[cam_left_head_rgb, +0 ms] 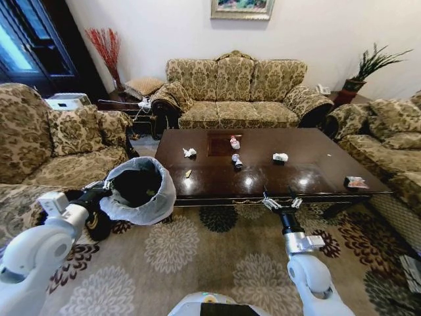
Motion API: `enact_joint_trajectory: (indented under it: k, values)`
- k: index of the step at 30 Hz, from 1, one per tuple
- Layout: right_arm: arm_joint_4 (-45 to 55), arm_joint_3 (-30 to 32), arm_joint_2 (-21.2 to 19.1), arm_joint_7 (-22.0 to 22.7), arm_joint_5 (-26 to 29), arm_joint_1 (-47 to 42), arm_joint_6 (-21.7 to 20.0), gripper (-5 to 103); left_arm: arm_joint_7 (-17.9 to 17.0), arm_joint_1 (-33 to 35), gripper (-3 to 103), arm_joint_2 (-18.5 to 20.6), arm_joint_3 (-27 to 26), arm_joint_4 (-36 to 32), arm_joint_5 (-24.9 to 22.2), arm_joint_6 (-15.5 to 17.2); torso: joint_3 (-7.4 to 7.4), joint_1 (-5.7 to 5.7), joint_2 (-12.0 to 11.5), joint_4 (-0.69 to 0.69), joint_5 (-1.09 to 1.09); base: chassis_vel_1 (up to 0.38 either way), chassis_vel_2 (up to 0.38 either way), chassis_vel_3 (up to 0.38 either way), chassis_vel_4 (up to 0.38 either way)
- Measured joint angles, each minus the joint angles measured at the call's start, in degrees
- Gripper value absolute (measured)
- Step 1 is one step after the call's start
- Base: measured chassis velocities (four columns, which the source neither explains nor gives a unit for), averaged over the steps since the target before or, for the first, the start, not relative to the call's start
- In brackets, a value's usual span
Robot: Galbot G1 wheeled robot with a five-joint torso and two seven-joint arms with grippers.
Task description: Move to the front of the table and place the trash on the table into the trash bin.
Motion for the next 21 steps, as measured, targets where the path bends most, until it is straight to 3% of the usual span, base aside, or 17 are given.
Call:
enact_joint_trajectory:
  k: [14,21]
  values:
    - [-0.72,-0.92,0.37,1.21,-1.29,1.58,0.13,100,0.19,-0.28,4,1.1,-1.38,0.55,-1.35,-0.68,0.04,0.11,-0.03,-0.01,-0.01,-0.229,0.243,0.241,-0.228]
    - [-1.25,-0.98,0.29,0.39,-1.17,2.07,-0.05,100,0.18,-0.41,4,1.68,-1.84,0.47,-1.97,-0.67,0.0,-0.01,-0.02,-0.01,-0.02,-0.015,0.024,-0.008,-0.019]
